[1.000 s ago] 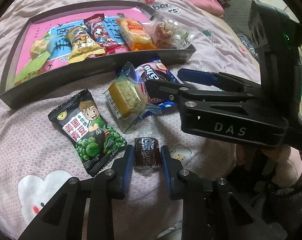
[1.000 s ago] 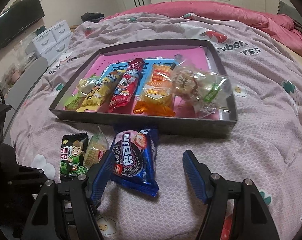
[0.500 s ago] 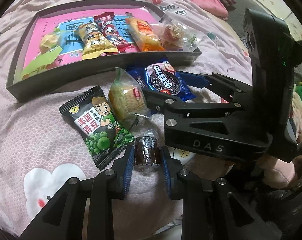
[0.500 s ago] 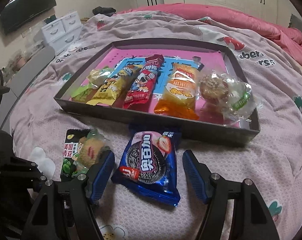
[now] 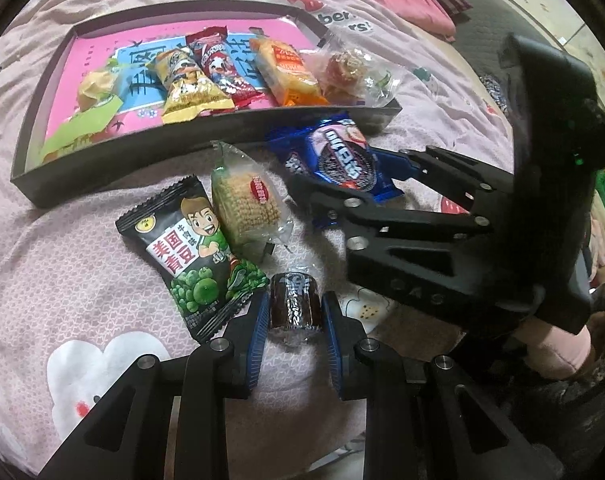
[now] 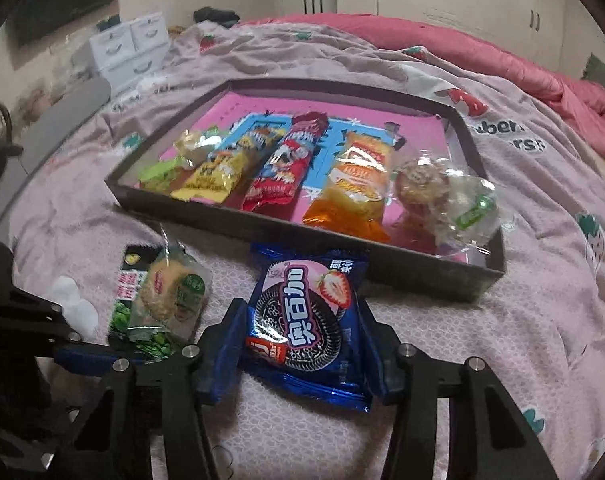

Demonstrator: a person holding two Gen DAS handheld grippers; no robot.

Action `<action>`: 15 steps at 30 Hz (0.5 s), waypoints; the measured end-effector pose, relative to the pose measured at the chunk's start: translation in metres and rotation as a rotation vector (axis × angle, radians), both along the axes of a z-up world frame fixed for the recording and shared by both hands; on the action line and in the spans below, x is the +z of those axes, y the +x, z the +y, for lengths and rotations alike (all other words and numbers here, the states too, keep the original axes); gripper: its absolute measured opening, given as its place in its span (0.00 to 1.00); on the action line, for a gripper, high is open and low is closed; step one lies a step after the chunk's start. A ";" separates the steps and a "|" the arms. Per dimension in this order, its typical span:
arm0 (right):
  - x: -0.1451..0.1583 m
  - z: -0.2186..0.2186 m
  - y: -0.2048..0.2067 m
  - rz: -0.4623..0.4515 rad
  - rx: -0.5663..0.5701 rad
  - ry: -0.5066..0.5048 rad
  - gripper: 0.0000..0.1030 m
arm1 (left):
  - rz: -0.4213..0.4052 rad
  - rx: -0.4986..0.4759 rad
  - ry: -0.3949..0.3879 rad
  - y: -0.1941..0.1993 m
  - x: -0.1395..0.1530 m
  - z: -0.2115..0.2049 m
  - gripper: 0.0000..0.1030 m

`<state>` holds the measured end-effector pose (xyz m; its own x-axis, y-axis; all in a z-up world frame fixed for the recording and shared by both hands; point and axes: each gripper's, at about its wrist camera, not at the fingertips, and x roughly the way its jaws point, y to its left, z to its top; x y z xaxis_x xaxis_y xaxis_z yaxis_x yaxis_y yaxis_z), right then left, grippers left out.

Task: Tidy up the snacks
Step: 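Lift and carry brown candy and Oreo bag over the tray with both grippers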

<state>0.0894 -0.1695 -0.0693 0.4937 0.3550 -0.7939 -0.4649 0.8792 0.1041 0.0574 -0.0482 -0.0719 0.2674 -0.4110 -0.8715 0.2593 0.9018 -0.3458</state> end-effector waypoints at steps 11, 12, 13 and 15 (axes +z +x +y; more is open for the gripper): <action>0.031 -0.025 -0.007 -0.065 -0.055 0.146 0.50 | -0.064 -0.012 -0.010 -0.005 0.023 0.000 0.26; 0.032 -0.026 -0.007 -0.065 -0.058 0.151 0.50 | -0.066 -0.016 -0.007 -0.005 0.023 -0.001 0.26; 0.032 -0.027 -0.006 -0.062 -0.060 0.155 0.50 | -0.064 -0.019 -0.001 -0.005 0.022 -0.002 0.26; 0.032 -0.028 -0.005 -0.060 -0.064 0.157 0.50 | -0.049 -0.022 0.000 -0.005 0.018 -0.002 0.26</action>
<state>0.0841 -0.1976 -0.0373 0.5642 0.4385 -0.6996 -0.4181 0.8824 0.2159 0.0526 -0.0497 -0.0544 0.3004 -0.4171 -0.8578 0.2957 0.8957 -0.3320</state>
